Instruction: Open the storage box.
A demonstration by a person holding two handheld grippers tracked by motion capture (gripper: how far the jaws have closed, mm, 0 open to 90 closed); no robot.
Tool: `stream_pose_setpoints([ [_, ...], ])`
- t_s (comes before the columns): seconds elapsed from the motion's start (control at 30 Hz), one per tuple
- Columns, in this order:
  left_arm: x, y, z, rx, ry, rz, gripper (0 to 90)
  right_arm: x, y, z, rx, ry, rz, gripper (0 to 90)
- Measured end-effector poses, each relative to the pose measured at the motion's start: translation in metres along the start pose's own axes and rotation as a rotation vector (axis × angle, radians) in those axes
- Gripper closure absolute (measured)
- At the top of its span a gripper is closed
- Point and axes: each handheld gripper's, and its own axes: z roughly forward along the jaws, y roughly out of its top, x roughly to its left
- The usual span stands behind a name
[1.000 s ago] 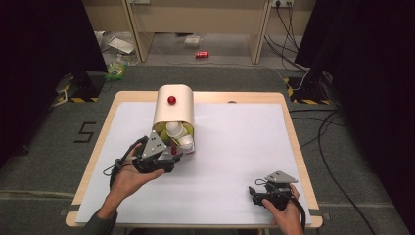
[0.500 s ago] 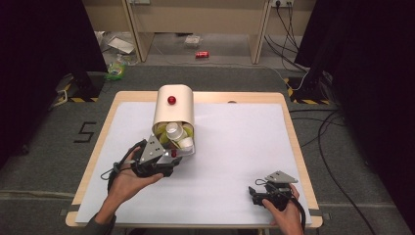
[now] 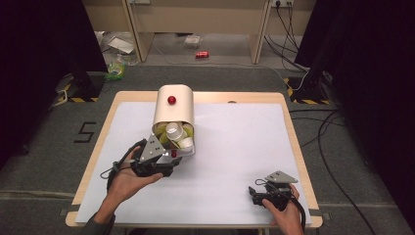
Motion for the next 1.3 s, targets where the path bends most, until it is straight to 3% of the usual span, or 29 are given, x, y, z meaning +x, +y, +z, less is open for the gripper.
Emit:
stream_pose_setpoints([
  [1.3, -0.019, -0.01, -0.011, 0.024, -0.027, 0.024, 38.9, 0.0, 0.0, 0.0, -0.001, 0.0, -0.002, 11.5],
])
